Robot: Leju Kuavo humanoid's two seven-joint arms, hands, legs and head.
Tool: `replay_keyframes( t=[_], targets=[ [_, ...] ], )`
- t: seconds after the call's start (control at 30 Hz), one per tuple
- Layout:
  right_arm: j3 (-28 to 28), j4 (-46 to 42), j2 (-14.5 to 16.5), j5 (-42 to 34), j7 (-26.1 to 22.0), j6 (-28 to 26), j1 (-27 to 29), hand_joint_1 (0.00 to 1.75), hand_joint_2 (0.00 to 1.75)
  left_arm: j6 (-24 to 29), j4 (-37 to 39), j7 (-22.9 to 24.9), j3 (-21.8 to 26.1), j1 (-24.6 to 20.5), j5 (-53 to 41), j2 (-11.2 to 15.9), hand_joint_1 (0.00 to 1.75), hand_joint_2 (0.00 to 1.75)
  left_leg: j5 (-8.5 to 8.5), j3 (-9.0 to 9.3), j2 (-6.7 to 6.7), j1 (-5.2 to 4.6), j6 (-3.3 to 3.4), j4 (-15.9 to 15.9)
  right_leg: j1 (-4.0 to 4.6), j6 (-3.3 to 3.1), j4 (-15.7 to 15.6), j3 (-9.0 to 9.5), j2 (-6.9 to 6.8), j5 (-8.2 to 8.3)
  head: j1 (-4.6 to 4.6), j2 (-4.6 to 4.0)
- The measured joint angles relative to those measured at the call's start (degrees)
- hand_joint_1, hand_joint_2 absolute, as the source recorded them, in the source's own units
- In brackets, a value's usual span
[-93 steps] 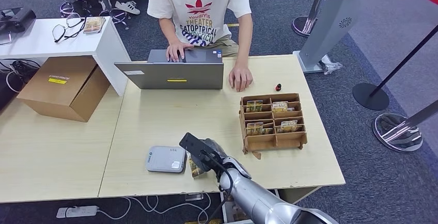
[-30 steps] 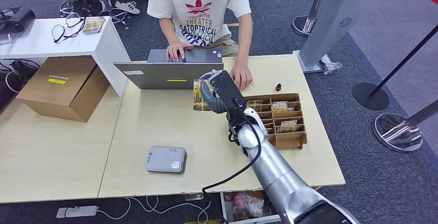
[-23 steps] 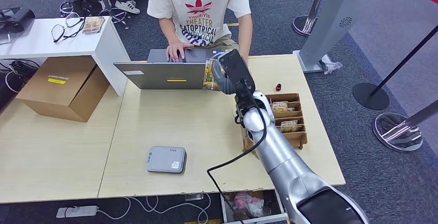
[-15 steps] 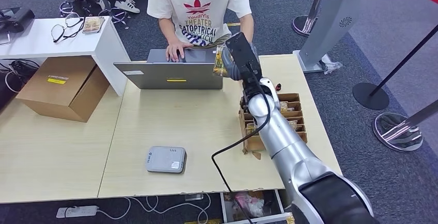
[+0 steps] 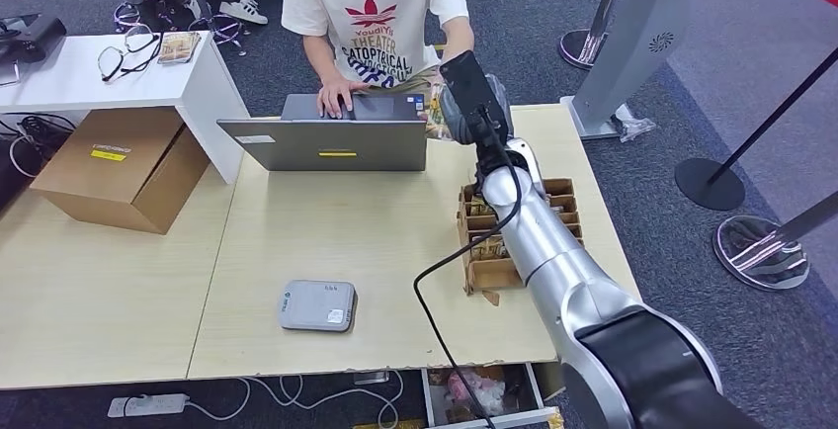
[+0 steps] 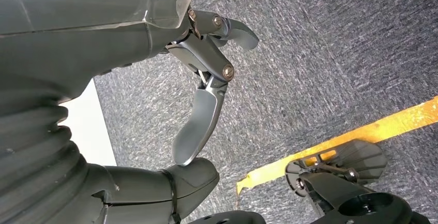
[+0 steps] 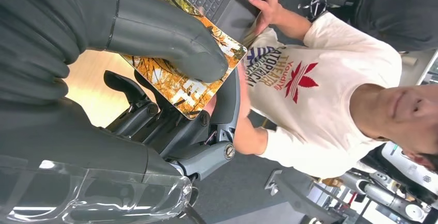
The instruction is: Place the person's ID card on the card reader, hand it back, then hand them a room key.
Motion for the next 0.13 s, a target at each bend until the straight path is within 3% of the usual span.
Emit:
replay_keyframes(
  t=[0.13],
  targets=[
    [0.0, 0.8, -0.1, 0.0, -0.3, 0.0, 0.0, 1.62, 1.75, 0.0, 0.0, 0.2, -0.1, 0.0, 0.0, 0.0, 0.0, 1.75, 0.0, 0.0, 0.0, 0.0, 0.0, 0.0, 0.0, 0.0, 0.0, 0.0, 0.0, 0.0, 0.0, 0.0]
  ],
)
